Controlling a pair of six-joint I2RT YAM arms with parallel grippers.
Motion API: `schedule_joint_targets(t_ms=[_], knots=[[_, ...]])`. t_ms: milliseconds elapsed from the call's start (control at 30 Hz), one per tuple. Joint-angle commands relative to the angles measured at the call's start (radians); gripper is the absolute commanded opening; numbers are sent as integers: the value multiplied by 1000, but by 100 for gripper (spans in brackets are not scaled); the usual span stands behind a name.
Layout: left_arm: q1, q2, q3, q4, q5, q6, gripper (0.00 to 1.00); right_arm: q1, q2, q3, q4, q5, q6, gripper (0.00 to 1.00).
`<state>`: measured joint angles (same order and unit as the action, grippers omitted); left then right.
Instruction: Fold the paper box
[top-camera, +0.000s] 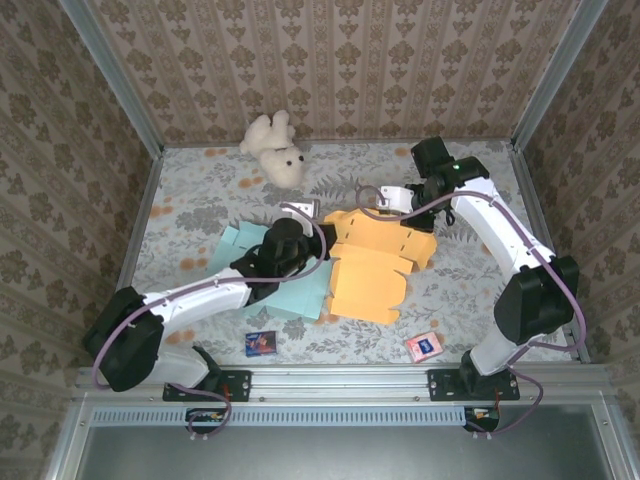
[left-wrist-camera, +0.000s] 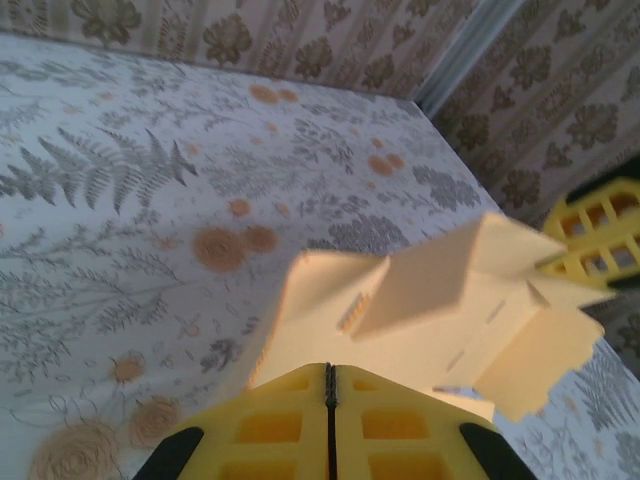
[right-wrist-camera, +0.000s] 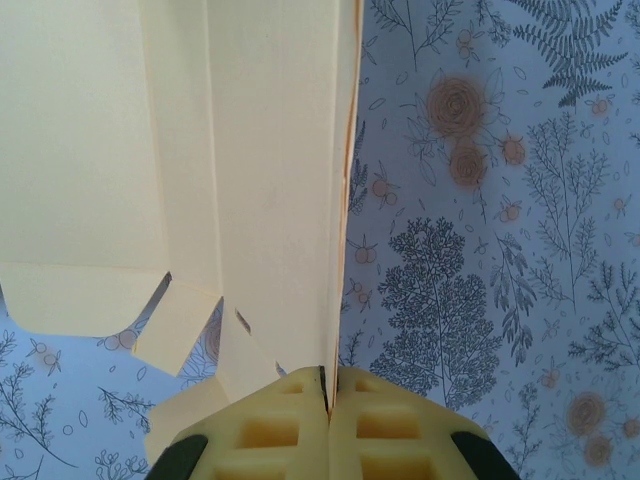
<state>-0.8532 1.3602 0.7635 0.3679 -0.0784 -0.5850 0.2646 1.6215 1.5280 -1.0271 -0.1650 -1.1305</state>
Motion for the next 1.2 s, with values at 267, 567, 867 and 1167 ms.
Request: schedule_joint_targets(t_ms=[267, 567, 867, 1167], knots=[[20, 77, 177, -100, 38, -8, 8, 17, -86, -66, 64, -6, -29, 0], [-55, 151, 245, -119, 49, 21, 7, 27, -111, -85, 77, -23, -10, 0], [-71, 192, 259, -99, 24, -1, 7, 30, -156, -122, 106, -80, 3, 0], [-38, 167, 189, -95, -24, -4, 8, 30, -204, -276, 296, 11, -1, 0]])
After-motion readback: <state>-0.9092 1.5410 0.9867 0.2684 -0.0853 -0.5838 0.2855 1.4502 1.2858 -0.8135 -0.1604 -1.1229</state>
